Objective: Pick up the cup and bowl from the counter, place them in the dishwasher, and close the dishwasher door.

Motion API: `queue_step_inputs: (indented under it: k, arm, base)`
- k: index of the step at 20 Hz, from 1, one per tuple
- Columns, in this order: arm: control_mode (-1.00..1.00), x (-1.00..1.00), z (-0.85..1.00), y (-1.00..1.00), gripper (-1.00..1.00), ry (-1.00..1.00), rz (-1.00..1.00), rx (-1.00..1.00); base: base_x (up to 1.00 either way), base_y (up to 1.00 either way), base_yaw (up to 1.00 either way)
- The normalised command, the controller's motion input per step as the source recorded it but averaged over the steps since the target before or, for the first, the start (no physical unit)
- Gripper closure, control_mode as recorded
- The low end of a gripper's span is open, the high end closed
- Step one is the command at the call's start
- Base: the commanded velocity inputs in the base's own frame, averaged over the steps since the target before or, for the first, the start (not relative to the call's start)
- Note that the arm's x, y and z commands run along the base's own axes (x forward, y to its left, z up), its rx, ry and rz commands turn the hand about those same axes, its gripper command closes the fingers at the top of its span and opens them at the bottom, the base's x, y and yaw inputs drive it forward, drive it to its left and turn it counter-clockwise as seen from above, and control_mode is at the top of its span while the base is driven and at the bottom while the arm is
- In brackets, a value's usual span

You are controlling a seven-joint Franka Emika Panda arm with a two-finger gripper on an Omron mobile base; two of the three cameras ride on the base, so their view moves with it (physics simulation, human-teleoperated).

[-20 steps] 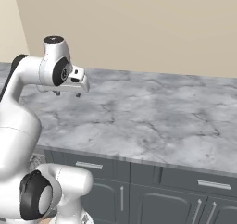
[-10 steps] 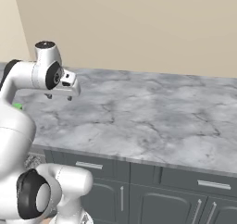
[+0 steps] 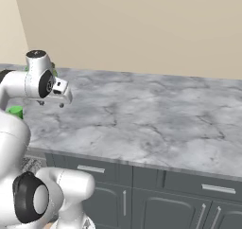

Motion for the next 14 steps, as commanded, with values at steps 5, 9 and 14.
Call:
queue_step_inputs:
  k: [5,9,14]
  arm:
    - [-1.00,0.03,-0.18,0.47,-1.00,0.00,0.00,0.01]
    - [-1.00,0.00,-0.15,0.49,-1.00,0.00,0.00,0.00]
    - [-1.00,0.01,-0.15,0.49,-1.00,0.00,0.00,0.01]
  base:
    - [0.00,0.00,0.00]
    - [0.00,0.00,0.00]
    - [0.00,0.00,0.00]
